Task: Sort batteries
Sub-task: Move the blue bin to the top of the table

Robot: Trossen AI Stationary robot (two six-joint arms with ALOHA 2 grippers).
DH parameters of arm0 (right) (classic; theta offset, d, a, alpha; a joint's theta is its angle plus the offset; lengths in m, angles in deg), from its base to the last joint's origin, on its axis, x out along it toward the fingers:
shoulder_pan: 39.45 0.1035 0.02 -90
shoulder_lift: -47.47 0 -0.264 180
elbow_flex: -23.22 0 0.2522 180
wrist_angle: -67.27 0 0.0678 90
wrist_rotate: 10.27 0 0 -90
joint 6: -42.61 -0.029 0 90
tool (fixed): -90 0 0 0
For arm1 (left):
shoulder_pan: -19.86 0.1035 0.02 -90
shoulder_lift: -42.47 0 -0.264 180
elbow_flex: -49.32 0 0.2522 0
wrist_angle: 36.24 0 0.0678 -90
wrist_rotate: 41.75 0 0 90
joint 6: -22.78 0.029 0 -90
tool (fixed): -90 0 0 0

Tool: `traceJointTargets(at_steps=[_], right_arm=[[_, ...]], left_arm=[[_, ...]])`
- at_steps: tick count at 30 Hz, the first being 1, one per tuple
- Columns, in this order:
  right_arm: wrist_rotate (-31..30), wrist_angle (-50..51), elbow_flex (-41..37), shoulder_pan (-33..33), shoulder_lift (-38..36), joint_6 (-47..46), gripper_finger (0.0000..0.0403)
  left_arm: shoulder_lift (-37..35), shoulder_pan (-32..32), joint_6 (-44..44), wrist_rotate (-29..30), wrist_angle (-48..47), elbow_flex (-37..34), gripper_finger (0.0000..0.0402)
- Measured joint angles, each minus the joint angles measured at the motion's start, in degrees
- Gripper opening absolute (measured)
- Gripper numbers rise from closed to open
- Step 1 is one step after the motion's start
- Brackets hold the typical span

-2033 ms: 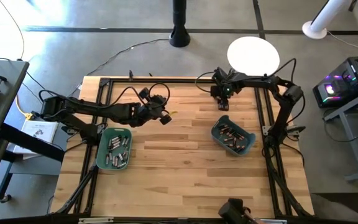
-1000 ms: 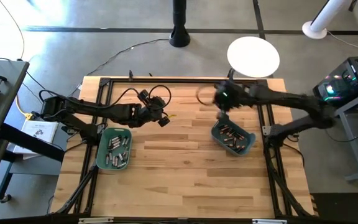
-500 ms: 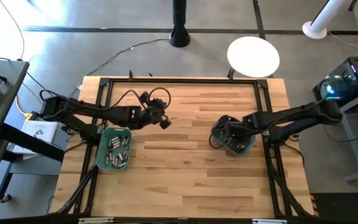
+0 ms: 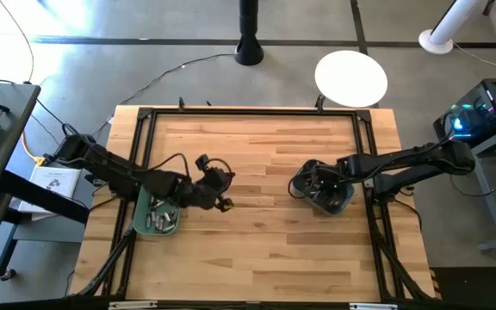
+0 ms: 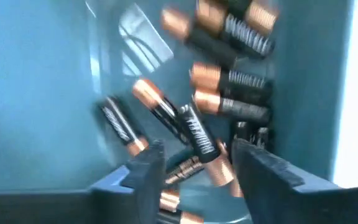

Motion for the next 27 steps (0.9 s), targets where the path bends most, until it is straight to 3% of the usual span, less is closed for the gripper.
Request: traceJointTargets(at_steps=[7,11,18,27], right_arm=[[-10.9,11.1,13.5,8.3,-3.5,0.3,0.0204],[-8.8,13.9,17.4,18.2,-4.3,1.5,0.0205],[-5.5,16.5,13.7,32.6,-4.3,-2.2,0.0205],[-5.2,11.4,4.5,35.8,-4.3,-4.6,0.0185]], left_arm=[[0.0,-7.2,-5.6,3.9,1.3,0.0,0.0003],[0.0,-13.1,-5.9,3.9,4.4,0.1,0.0003],[0.0,-22.9,-6.0,3.6,5.9,0.1,0.0003],[0.0,-29.7,-7.2,-2.8,2.5,0.1,0.0003]])
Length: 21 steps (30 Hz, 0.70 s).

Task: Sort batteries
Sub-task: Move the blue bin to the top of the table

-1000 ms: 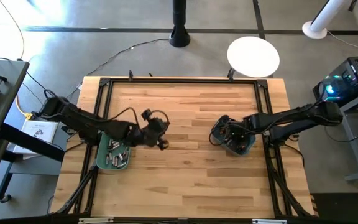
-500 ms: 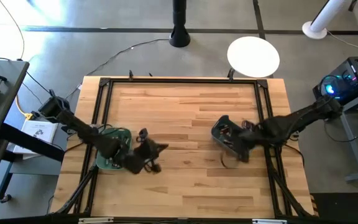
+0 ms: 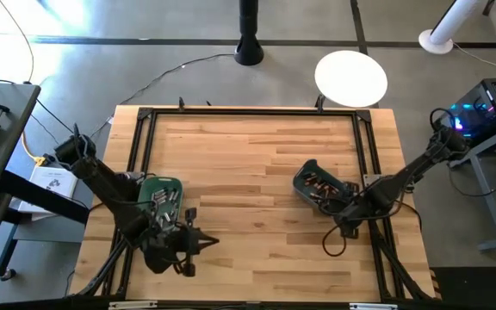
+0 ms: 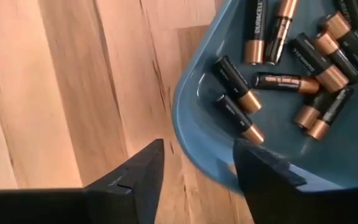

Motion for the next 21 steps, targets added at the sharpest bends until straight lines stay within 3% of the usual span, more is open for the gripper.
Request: traceJointTargets(at_steps=[10,15,21], right_arm=[[-1.4,-8.5,0.2,-1.8,1.2,3.2,0.0017],[-3.5,-13.3,0.2,-6.6,1.6,5.2,0.0018],[-4.6,-19.1,0.2,-14.7,1.6,15.0,0.0003]], left_arm=[[0.0,1.5,-0.2,2.4,0.3,0.0,0.0003],[0.0,2.3,-0.2,2.4,0.3,0.0,0.0003],[0.0,2.4,-0.2,2.2,0.3,0.0,0.0003]])
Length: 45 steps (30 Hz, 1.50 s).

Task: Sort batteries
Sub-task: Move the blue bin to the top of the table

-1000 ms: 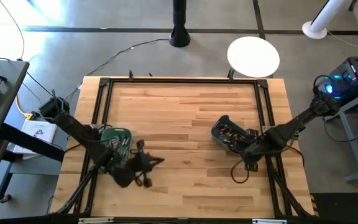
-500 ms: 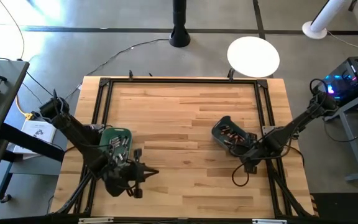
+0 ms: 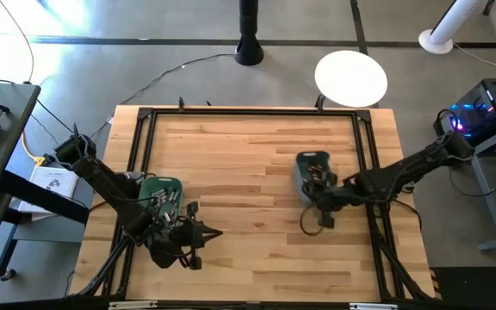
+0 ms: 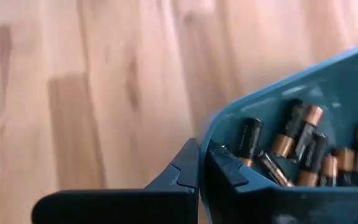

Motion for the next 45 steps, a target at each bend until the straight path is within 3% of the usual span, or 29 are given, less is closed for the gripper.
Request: traceJointTargets(at_steps=[11,21,32,45], right_arm=[[4.5,-13.6,0.0,-17.6,2.6,15.5,0.0001],[7.4,-23.4,2.0,-28.1,11.6,20.6,0.0001],[7.6,-23.2,14.0,-35.2,23.8,23.0,0.0001],[7.3,-20.6,25.3,-37.3,34.2,20.6,0.0]], left_arm=[[0.0,0.0,-0.4,-0.1,0.0,0.0,0.0003],[0.0,0.0,-1.1,-0.1,0.0,0.0,0.0003],[0.0,0.0,-1.4,-0.1,0.0,0.0,0.0003],[0.0,0.0,-1.5,-0.5,0.0,0.0,0.0003]])
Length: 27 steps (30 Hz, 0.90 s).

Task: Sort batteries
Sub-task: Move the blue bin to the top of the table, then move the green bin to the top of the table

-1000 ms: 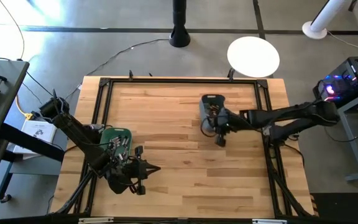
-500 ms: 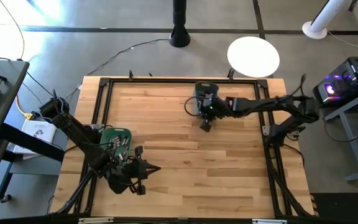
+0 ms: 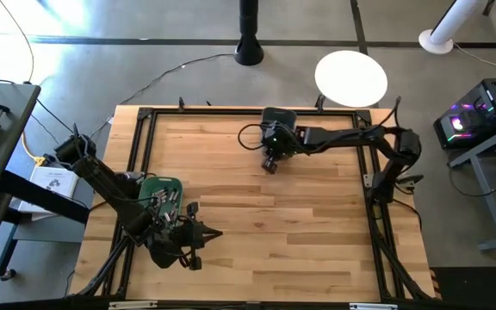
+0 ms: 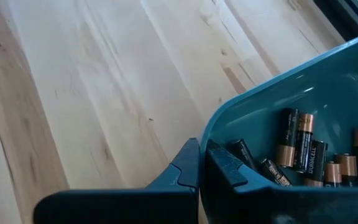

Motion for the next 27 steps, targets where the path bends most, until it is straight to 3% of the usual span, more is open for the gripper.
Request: traceJointTargets(at_steps=[6,18,27], right_arm=[[-0.1,0.1,0.3,-0.3,0.7,0.0,0.0012],[-0.2,0.5,0.2,-3.0,0.7,-2.6,0.0117],[0.6,-5.4,0.2,-3.4,0.6,-1.7,0.0183]], left_arm=[[0.0,0.0,2.1,0.6,0.2,0.0,0.0003],[0.0,0.3,-1.0,-0.6,0.4,0.0,0.0003],[0.0,0.3,-1.6,-2.2,0.5,0.0,0.0003]])
